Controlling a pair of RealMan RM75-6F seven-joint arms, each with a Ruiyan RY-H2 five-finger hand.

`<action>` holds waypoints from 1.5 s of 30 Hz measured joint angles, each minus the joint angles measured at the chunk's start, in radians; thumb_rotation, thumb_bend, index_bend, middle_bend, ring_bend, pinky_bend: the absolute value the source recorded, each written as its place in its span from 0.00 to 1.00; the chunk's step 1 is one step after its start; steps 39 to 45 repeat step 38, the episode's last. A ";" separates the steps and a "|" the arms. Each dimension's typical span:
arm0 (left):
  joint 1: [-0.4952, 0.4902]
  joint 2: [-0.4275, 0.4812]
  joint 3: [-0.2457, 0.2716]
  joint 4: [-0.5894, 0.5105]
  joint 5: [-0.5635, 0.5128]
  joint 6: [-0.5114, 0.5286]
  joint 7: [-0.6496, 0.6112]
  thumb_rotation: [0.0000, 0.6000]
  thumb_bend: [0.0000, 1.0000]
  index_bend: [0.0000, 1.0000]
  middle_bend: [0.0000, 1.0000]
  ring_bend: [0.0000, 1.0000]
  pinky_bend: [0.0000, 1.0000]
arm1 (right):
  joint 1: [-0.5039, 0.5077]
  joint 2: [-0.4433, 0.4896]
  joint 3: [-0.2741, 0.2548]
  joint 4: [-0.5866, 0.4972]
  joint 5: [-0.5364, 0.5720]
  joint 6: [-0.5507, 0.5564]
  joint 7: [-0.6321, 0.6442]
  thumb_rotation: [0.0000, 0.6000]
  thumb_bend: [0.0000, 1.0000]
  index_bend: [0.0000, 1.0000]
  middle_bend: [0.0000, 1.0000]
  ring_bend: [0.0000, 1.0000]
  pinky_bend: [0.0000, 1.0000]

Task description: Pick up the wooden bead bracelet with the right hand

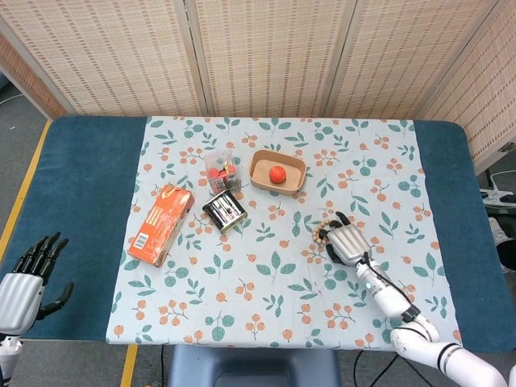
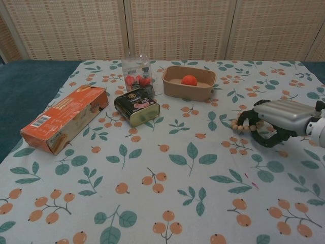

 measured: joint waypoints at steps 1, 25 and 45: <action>0.000 0.000 0.000 0.000 0.000 0.000 0.002 1.00 0.41 0.00 0.00 0.00 0.17 | 0.002 0.013 -0.007 -0.006 0.009 0.002 -0.005 0.71 0.23 0.00 0.15 0.00 0.00; 0.000 -0.018 -0.006 0.017 -0.002 0.007 0.025 1.00 0.41 0.00 0.00 0.00 0.17 | -0.322 0.314 -0.276 -0.486 0.103 0.621 -0.298 0.66 0.18 0.00 0.00 0.00 0.00; -0.004 -0.016 -0.007 0.005 -0.014 -0.008 0.041 1.00 0.41 0.00 0.00 0.00 0.17 | -0.377 0.349 -0.355 -0.420 0.008 0.818 -0.167 0.65 0.18 0.00 0.00 0.00 0.00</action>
